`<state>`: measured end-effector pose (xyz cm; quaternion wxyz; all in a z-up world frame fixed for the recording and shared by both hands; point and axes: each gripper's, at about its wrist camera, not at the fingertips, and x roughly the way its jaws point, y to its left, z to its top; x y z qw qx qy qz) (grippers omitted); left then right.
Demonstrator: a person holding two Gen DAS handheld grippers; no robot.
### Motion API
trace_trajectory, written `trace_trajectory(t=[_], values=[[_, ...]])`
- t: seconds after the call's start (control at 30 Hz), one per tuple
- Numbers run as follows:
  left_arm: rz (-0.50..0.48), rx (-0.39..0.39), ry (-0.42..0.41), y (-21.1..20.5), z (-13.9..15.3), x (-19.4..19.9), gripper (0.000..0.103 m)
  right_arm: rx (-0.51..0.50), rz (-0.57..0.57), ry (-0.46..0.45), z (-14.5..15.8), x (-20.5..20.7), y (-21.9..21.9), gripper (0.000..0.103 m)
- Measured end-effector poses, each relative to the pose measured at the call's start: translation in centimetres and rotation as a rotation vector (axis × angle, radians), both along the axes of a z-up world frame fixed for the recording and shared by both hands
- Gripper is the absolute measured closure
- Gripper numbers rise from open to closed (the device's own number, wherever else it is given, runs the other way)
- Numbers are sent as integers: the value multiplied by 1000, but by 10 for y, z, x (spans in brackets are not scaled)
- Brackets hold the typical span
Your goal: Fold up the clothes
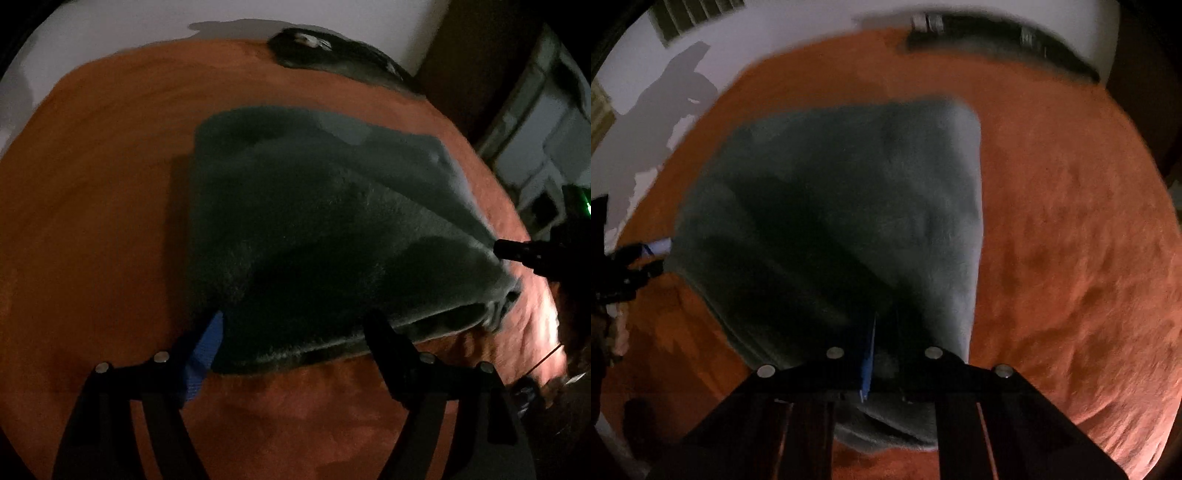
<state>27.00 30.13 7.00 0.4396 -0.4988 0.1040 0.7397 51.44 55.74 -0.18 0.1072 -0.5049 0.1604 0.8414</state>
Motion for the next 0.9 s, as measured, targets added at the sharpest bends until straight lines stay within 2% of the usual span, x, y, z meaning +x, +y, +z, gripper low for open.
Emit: trace_trajectory(t=[0.03, 0.1, 0.2, 0.3, 0.37, 0.47, 0.53, 0.7, 0.73, 0.83, 0.9], values=[[2, 26, -22, -1, 4, 3, 24, 9, 22, 18, 4, -3, -7, 94], [15, 34, -6, -3, 7, 5, 24, 26, 67, 53, 11, -10, -20, 94], [52, -2, 25, 0, -3, 14, 24, 51, 134, 105, 22, -21, -41, 94], [86, 20, -36, -17, -6, 8, 24, 23, 124, -13, -7, -26, -47, 94], [117, 24, -27, -24, -3, 2, 24, -34, 110, -24, -13, -17, -42, 94], [177, 1, -10, -34, -4, -8, 24, -51, 117, -34, -17, -14, -37, 94], [215, 8, -50, -40, -9, -13, 24, -58, 115, -9, -12, -17, -31, 94], [218, 35, -88, -34, -11, -9, 24, 6, 124, 151, 24, -27, -32, 92], [209, 35, -79, -31, -8, -7, 24, 8, 120, 152, 25, -29, -30, 92], [175, 31, -46, -11, 0, -5, 24, -71, 89, 140, 19, -44, -17, 92], [146, 40, -21, 6, 9, -5, 24, -77, 62, 127, 15, -51, -10, 92]])
